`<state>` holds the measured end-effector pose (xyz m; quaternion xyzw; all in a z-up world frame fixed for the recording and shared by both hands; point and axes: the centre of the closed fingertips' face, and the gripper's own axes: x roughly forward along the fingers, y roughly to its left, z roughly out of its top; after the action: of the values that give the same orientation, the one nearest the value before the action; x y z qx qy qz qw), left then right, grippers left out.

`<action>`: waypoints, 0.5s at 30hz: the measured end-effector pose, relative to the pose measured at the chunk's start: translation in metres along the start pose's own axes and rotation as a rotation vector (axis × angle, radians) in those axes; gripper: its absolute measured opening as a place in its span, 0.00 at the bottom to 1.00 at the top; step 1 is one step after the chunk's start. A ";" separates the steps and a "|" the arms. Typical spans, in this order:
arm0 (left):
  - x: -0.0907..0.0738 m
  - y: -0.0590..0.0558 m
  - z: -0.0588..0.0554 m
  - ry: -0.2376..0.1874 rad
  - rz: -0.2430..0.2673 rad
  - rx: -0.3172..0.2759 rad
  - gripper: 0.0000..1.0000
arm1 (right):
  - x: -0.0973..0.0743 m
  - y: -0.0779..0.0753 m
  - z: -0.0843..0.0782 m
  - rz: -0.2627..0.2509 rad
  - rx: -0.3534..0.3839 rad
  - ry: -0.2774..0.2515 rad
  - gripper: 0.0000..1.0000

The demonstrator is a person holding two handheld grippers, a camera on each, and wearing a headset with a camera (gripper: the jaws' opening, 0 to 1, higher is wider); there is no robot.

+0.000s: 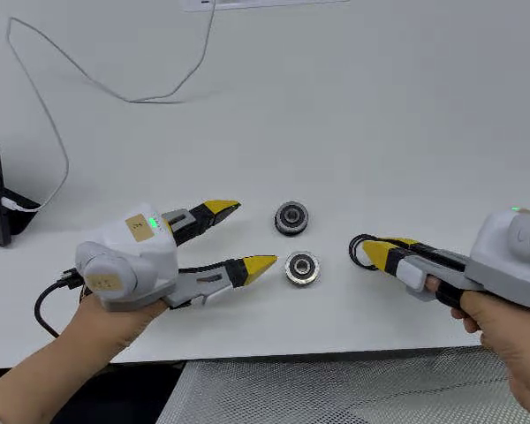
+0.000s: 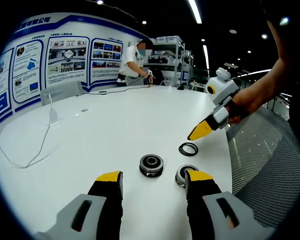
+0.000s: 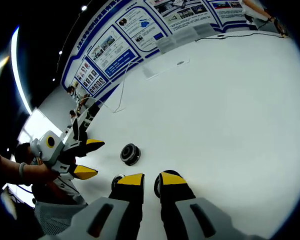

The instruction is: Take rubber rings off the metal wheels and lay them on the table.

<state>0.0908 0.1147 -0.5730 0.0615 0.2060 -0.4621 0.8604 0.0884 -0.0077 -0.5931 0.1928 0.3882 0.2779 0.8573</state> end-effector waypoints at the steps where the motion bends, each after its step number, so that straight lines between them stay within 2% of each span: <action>1: 0.002 0.000 0.001 0.000 -0.002 0.003 0.50 | 0.004 0.004 0.001 0.007 -0.001 0.000 0.13; 8: 0.013 -0.003 0.010 0.000 -0.017 0.019 0.46 | 0.022 0.025 0.008 0.050 -0.017 -0.002 0.13; 15: 0.022 -0.006 0.012 0.003 -0.035 0.032 0.40 | 0.038 0.034 0.012 0.076 -0.041 0.006 0.11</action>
<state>0.1006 0.0909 -0.5705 0.0723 0.2012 -0.4802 0.8507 0.1067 0.0410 -0.5880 0.1892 0.3772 0.3188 0.8487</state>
